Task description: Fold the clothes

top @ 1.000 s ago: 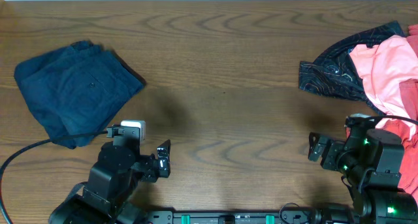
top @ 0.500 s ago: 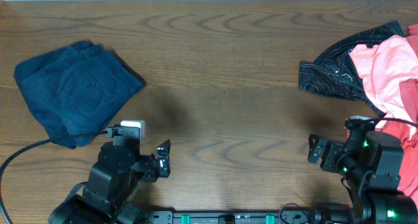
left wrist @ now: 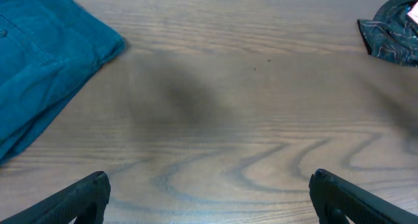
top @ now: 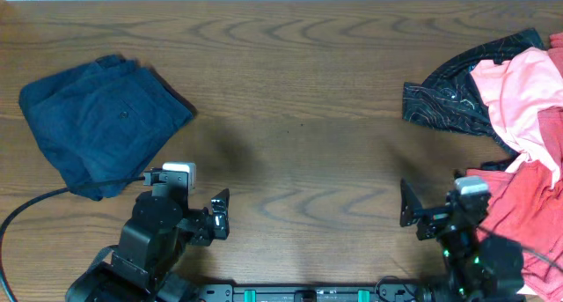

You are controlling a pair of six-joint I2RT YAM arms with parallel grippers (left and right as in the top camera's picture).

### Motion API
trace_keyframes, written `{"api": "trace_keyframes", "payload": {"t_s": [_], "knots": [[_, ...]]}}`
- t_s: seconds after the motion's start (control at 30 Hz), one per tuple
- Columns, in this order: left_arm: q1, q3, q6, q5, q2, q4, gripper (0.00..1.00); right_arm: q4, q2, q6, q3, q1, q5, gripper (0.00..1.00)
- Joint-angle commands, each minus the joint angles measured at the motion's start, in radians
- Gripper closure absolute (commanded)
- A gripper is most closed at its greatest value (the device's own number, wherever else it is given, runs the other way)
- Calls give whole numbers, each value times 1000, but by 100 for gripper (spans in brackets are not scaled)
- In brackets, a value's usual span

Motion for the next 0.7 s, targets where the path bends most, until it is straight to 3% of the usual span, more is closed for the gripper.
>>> {"api": "trace_keyframes", "payload": {"t_s": [0.0, 0.3, 0.67], "knots": [[-4, -6, -9, -11, -3, 0, 2, 84, -27, -52, -77, 29, 26, 1], [-4, -6, -9, -11, -3, 0, 2, 550, -35, -59, -346, 31, 33, 1], [-4, -6, -9, -11, -3, 0, 2, 469, -33, -56, -344, 32, 33, 1]]}}
